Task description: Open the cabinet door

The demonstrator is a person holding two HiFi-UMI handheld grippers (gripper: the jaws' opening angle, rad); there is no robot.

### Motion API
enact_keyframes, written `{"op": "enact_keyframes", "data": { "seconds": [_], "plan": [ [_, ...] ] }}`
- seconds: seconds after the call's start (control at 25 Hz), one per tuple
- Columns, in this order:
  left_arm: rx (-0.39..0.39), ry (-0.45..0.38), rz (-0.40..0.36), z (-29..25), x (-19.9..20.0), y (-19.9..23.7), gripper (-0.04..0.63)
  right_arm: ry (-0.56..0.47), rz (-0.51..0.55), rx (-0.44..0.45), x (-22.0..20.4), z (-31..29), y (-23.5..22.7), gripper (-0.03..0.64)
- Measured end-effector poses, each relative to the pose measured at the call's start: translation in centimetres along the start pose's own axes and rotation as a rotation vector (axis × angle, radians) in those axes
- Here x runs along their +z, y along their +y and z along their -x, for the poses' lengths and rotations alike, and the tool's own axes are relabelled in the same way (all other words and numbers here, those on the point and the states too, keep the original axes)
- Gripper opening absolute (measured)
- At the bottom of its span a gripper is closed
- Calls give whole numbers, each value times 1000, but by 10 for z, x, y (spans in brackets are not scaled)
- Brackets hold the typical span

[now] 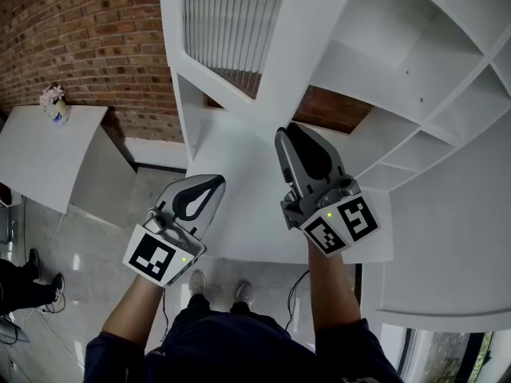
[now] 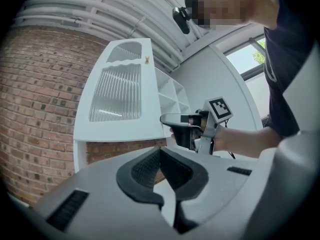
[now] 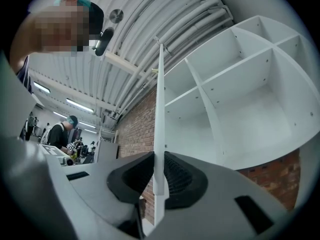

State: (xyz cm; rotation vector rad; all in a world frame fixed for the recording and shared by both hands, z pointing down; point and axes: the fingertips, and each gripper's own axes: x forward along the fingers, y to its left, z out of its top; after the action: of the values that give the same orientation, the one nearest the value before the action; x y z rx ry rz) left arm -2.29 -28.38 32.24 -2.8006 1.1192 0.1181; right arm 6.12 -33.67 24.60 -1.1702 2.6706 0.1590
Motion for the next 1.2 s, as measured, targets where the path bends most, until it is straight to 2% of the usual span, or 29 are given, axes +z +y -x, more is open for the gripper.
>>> {"op": "enact_keyframes", "data": {
  "seconds": [0.32,0.8,1.04,1.2],
  "plan": [
    [40,-3,-12,14,5,0,8,-12,-18,51,1,4,21,74],
    [84,-3,-12,29,4,1,8,-18,14,107,3,3,59,74],
    [112,-1,-14,39,5,7,8,-18,40,181,3,-5,93,77],
    [132,-3,-17,47,6,11,8,-24,46,193,1,-11,113,81]
  ]
}}
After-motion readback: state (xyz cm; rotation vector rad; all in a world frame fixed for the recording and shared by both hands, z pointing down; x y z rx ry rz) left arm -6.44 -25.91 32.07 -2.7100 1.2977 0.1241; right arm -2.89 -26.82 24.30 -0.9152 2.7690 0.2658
